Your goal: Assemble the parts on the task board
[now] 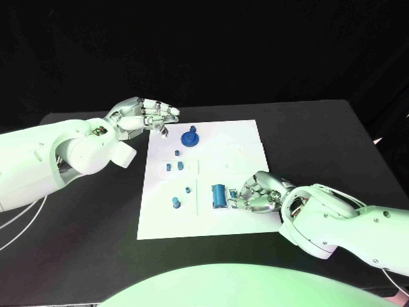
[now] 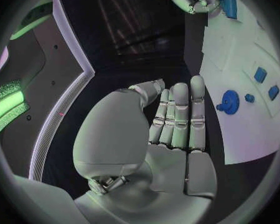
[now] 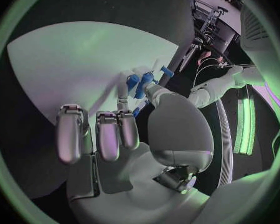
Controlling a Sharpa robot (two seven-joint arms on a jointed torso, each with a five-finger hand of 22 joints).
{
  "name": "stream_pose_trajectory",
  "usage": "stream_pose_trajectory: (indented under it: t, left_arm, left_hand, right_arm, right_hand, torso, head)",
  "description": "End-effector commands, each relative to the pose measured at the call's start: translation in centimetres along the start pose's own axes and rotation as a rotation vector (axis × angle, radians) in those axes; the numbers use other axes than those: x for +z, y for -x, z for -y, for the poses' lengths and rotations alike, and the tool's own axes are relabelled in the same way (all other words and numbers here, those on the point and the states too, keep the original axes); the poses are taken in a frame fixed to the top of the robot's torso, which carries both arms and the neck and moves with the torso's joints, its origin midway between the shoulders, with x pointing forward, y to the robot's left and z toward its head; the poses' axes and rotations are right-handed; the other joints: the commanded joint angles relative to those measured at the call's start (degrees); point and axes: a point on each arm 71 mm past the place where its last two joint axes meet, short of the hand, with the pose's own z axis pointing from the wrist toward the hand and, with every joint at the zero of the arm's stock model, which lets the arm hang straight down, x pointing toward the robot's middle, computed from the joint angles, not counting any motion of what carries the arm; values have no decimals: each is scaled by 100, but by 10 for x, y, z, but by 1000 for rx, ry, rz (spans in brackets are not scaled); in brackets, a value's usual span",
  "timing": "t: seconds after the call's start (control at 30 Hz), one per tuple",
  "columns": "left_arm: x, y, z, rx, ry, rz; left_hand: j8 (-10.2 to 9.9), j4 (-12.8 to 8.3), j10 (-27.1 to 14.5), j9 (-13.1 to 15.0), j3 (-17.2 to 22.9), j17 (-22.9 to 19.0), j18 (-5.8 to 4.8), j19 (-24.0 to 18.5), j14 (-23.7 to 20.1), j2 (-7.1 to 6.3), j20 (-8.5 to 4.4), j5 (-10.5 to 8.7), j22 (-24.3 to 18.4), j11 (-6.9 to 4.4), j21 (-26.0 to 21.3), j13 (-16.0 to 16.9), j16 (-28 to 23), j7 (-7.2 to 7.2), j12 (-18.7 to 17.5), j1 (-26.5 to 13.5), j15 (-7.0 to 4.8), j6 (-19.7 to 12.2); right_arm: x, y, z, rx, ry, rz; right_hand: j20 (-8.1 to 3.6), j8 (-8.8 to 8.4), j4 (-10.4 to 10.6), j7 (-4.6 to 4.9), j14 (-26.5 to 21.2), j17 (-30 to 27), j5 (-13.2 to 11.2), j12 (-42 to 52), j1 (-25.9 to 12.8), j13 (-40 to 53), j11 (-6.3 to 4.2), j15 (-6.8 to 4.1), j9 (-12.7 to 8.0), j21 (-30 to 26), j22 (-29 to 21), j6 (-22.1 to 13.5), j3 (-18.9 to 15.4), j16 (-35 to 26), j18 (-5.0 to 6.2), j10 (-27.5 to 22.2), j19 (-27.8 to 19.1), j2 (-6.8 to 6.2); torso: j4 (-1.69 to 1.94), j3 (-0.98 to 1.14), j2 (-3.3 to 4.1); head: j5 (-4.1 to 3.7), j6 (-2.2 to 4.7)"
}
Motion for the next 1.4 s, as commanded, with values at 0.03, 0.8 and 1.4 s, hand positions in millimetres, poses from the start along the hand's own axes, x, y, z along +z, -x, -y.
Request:
stream_pose_trajectory:
  t: [0.03,0.8,1.4]
  left_arm:
    - [0,-2,1,-5,-6,-19]
    - [0,-1,0,-5,0,-20]
    - [0,-1,0,-5,3,-20]
  left_hand:
    - [24,-11,-7,5,23,-7,40,24,-25,20,8,29,8,-15,23,-9,-32,-10,23,46,-4,26]
    - [24,-13,-6,4,31,-8,39,19,-26,22,9,30,15,-14,29,-13,-35,-9,23,38,-3,26]
    - [24,-43,-2,2,64,-11,41,14,-28,38,4,37,30,-18,46,-18,-40,-11,25,65,-8,29]
  right_arm:
    - [-1,-1,-4,1,36,-5]
    - [-4,4,2,-13,75,1]
    - [-3,4,8,-32,52,-19]
  right_hand:
    - [-35,21,2,4,508,1036,-25,-24,-63,1130,-28,-24,-11,-19,1243,-26,-44,-16,-19,280,379,-7]
    - [-26,66,-7,16,513,1060,-759,-48,650,1124,-18,-14,-36,3,1250,-73,-453,-6,-24,268,385,9]
    - [-38,85,-55,-10,515,1070,-667,-30,807,1136,-40,-31,-61,33,1258,-73,-664,0,-28,280,395,206]
  torso:
    - [0,-1,1]
    - [-1,1,0]
    - [1,-4,0]
  head:
    - [2,1]
    - [17,0]
    - [22,-6]
